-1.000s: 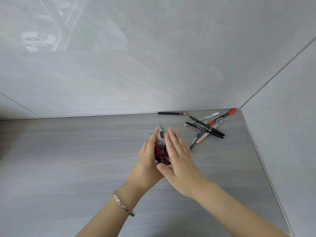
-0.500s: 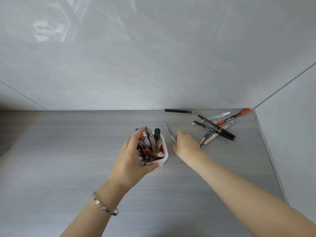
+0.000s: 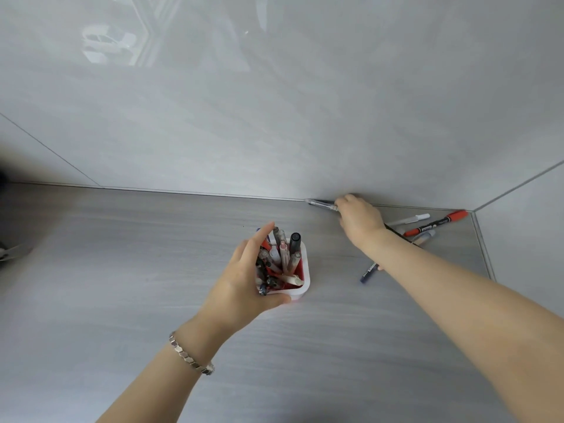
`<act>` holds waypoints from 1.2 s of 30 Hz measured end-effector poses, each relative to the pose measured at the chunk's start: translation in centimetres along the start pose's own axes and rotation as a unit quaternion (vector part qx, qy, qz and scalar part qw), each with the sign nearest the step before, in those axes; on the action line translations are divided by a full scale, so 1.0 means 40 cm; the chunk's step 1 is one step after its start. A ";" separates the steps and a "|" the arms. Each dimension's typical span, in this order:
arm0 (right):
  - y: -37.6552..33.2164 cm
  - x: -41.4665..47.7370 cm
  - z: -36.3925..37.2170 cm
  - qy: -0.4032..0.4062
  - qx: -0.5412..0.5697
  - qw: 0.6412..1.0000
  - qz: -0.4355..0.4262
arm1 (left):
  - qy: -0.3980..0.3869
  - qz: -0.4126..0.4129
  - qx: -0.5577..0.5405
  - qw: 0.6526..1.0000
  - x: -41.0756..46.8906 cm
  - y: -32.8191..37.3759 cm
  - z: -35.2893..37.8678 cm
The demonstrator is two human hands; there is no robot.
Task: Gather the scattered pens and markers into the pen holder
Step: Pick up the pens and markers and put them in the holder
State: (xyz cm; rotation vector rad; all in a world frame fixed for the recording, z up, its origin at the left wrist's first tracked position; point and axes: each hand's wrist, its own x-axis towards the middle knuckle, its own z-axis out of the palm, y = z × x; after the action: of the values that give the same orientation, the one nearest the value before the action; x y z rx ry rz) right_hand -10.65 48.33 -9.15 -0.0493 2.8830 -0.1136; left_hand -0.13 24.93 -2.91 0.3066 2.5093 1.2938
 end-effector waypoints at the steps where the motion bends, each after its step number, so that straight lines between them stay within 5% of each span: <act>1: -0.002 0.003 0.004 0.000 0.003 1.000 0.005 | 0.000 -0.001 -0.002 1.000 0.001 -0.002 0.000; 5: -0.019 -0.023 -0.004 0.025 0.055 0.998 0.005 | 0.003 -0.007 -0.013 1.000 -0.002 -0.002 0.001; 9: -0.051 -0.119 -0.078 0.084 0.240 0.967 -0.009 | 0.004 -0.006 -0.021 1.000 -0.003 -0.002 0.000; 15: -0.007 -0.315 -0.195 -0.062 0.474 0.877 0.043 | 0.008 -0.009 -0.026 1.000 -0.003 -0.005 0.001; 19: -0.010 -0.406 -0.225 -0.091 0.547 0.830 0.056 | 0.012 -0.006 -0.026 1.000 -0.004 -0.006 0.003; 26: -0.089 -0.448 -0.185 0.024 0.450 0.893 -0.002 | 0.014 -0.006 -0.021 1.000 -0.004 -0.006 0.004; 31: -0.124 -0.458 -0.150 0.020 0.297 0.954 -0.035 | 0.012 -0.006 -0.016 1.000 -0.005 -0.005 0.003; 36: -0.146 -0.474 -0.160 -0.046 0.197 0.979 -0.005 | 0.008 -0.003 -0.020 1.000 -0.007 -0.002 0.002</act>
State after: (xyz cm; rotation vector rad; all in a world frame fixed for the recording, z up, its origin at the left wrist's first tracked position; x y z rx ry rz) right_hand 6.19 43.81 2.27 0.0060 2.7122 -0.6610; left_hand 0.15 24.86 -2.97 0.2804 2.4930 1.3468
